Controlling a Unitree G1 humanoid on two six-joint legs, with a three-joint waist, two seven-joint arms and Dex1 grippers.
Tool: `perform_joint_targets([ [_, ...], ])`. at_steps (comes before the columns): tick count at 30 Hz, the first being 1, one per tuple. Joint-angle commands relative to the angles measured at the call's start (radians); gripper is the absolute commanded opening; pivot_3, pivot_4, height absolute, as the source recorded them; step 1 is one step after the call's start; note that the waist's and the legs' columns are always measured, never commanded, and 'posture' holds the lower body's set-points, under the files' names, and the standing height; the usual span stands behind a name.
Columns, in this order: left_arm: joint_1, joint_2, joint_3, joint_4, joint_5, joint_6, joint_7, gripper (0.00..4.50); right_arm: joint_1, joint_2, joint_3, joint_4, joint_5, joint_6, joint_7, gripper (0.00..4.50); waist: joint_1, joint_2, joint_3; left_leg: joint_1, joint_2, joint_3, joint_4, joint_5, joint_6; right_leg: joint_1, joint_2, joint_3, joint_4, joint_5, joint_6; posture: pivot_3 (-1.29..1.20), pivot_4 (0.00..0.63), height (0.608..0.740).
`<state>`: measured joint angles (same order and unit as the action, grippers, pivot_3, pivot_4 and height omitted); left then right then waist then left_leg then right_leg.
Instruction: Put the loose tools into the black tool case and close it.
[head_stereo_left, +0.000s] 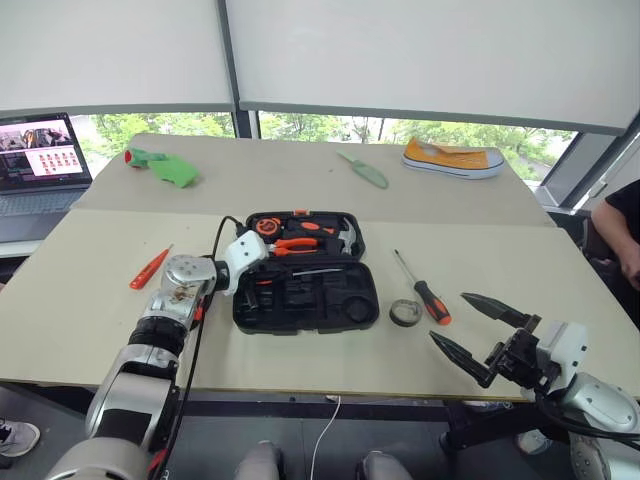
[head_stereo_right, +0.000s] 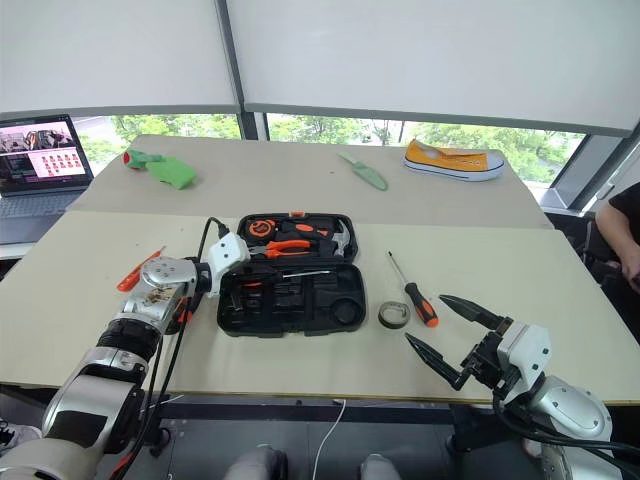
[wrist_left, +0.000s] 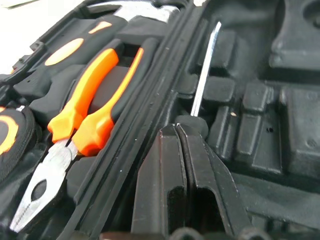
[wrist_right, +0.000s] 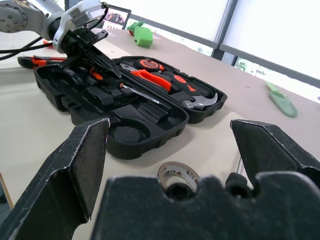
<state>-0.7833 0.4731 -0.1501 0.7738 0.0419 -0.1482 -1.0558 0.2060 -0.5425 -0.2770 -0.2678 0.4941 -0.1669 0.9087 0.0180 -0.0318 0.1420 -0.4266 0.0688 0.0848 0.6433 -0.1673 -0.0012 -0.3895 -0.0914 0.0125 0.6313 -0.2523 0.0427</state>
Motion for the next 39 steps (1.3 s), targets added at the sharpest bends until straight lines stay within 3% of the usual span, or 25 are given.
perform_joint_targets([
  [1, 0.006, -0.028, -0.08, 0.059, 0.075, 0.015, 0.008, 0.09, -0.019, 0.012, 0.016, -0.024, 0.007, 0.002, -0.013, 4.5, 0.0, 0.001, -0.001, 0.001, 0.0, 0.0, 0.0, 0.0, 0.0, 0.001, 0.0, 0.0, 0.0, -0.002, -0.001, 0.0, 0.15, 0.74],
  [5, -0.002, -0.059, -0.071, 0.052, 0.059, 0.009, 0.019, 0.09, -0.035, 0.016, 0.025, -0.017, 0.003, 0.0, -0.021, 4.5, 0.006, 0.003, -0.003, 0.001, -0.001, 0.0, 0.0, 0.0, 0.0, 0.001, -0.001, 0.0, 0.0, -0.005, -0.002, 0.0, 0.15, 0.74],
  [8, 0.002, -0.073, 0.014, 0.037, -0.027, -0.01, 0.032, 0.09, -0.039, 0.023, 0.013, -0.019, 0.008, 0.001, -0.041, 4.5, 0.012, 0.003, -0.003, 0.001, -0.002, 0.0, 0.0, 0.0, 0.0, 0.001, -0.001, 0.0, 0.0, -0.005, -0.002, 0.0, 0.15, 0.74],
  [9, 0.003, -0.075, 0.059, 0.028, -0.062, -0.028, 0.059, 0.48, -0.036, 0.023, 0.002, -0.023, 0.017, 0.007, -0.05, 4.5, 0.013, 0.003, -0.003, 0.0, -0.002, 0.0, 0.0, 0.0, 0.0, 0.001, -0.001, 0.0, 0.0, -0.005, -0.003, 0.0, 0.15, 0.74],
  [11, 0.011, -0.066, 0.127, -0.011, -0.146, -0.021, 0.021, 0.78, -0.022, 0.013, -0.023, -0.034, 0.043, 0.032, -0.061, 4.5, 0.012, 0.003, -0.002, -0.001, -0.002, 0.0, 0.0, 0.0, 0.0, 0.0, -0.001, 0.0, 0.0, -0.004, -0.003, 0.0, 0.15, 0.74],
  [15, 0.057, -0.02, 0.226, -0.151, -0.327, 0.041, -0.141, 2.3, 0.026, -0.011, -0.093, -0.055, 0.084, 0.079, -0.079, 4.5, 0.0, 0.002, -0.001, -0.011, -0.001, -0.001, 0.0, 0.001, 0.001, -0.01, 0.0, 0.0, 0.0, 0.003, -0.003, 0.0, 0.15, 0.74],
  [19, 0.234, 0.127, 0.252, -0.401, -0.439, 0.202, -0.3, 3.7, 0.172, -0.06, -0.197, -0.087, 0.086, 0.253, -0.167, 4.5, -0.016, 0.003, -0.002, -0.014, -0.001, -0.001, 0.0, -0.001, 0.003, -0.014, 0.0, 0.001, 0.001, 0.002, -0.003, 0.0, 0.15, 0.74],
  [20, 0.284, 0.151, 0.265, -0.458, -0.451, 0.187, -0.311, 4.25, 0.203, -0.064, -0.224, -0.093, 0.091, 0.279, -0.182, 4.5, -0.017, 0.003, -0.002, -0.013, 0.0, 0.0, -0.002, -0.002, 0.003, -0.014, 0.0, 0.002, 0.001, 0.002, -0.003, 0.0, 0.15, 0.74],
  [21, 0.326, 0.17, 0.284, -0.506, -0.479, 0.202, -0.316, 4.46, 0.228, -0.066, -0.246, -0.095, 0.092, 0.292, -0.19, 4.5, -0.018, 0.003, -0.002, -0.013, 0.0, 0.0, -0.002, -0.002, 0.004, -0.013, 0.0, 0.002, 0.001, 0.001, -0.004, 0.0, 0.15, 0.74],
  [24, 0.461, 0.22, 0.366, -0.615, -0.563, 0.376, -0.242, 4.46, 0.323, -0.056, -0.299, -0.065, 0.027, 0.334, -0.246, 4.5, -0.018, 0.003, -0.002, -0.012, 0.0, 0.0, -0.002, -0.003, 0.004, -0.013, 0.0, 0.001, 0.001, 0.0, -0.004, 0.0, 0.15, 0.74],
  [28, 0.642, 0.283, 0.402, -0.656, -0.555, 0.251, -0.359, 4.46, 0.363, -0.079, -0.321, -0.051, 0.031, 0.415, -0.253, 4.5, -0.018, 0.004, -0.002, -0.01, 0.001, 0.001, -0.002, -0.004, 0.002, -0.013, -0.002, 0.002, 0.0, -0.005, -0.012, 0.0, 0.15, 0.74],
  [31, 0.685, 0.311, 0.423, -0.672, -0.589, 0.208, -0.443, 4.46, 0.299, -0.141, -0.347, -0.102, 0.114, 0.533, -0.253, 4.5, -0.019, 0.005, -0.001, -0.008, 0.001, 0.001, -0.002, -0.008, -0.004, -0.016, -0.004, 0.001, -0.001, -0.006, -0.01, 0.0, 0.15, 0.74],
  [33, 0.681, 0.313, 0.434, -0.694, -0.624, 0.212, -0.469, 4.46, 0.223, -0.24, -0.318, -0.152, 0.155, 0.659, -0.249, 4.5, -0.02, 0.005, -0.001, -0.008, 0.001, 0.001, -0.002, -0.008, -0.004, -0.016, -0.005, 0.001, -0.001, -0.006, -0.009, 0.0, 0.15, 0.74],
  [39, 0.652, 0.271, 0.405, -0.771, -0.661, 0.258, -0.407, 4.46, -0.129, -0.459, -0.091, -0.118, 0.191, 1.02, -0.298, 4.5, -0.018, 0.005, -0.001, -0.004, 0.0, 0.002, -0.002, -0.008, -0.004, -0.015, -0.005, 0.001, -0.001, -0.005, -0.01, 0.0, 0.15, 0.74],
])
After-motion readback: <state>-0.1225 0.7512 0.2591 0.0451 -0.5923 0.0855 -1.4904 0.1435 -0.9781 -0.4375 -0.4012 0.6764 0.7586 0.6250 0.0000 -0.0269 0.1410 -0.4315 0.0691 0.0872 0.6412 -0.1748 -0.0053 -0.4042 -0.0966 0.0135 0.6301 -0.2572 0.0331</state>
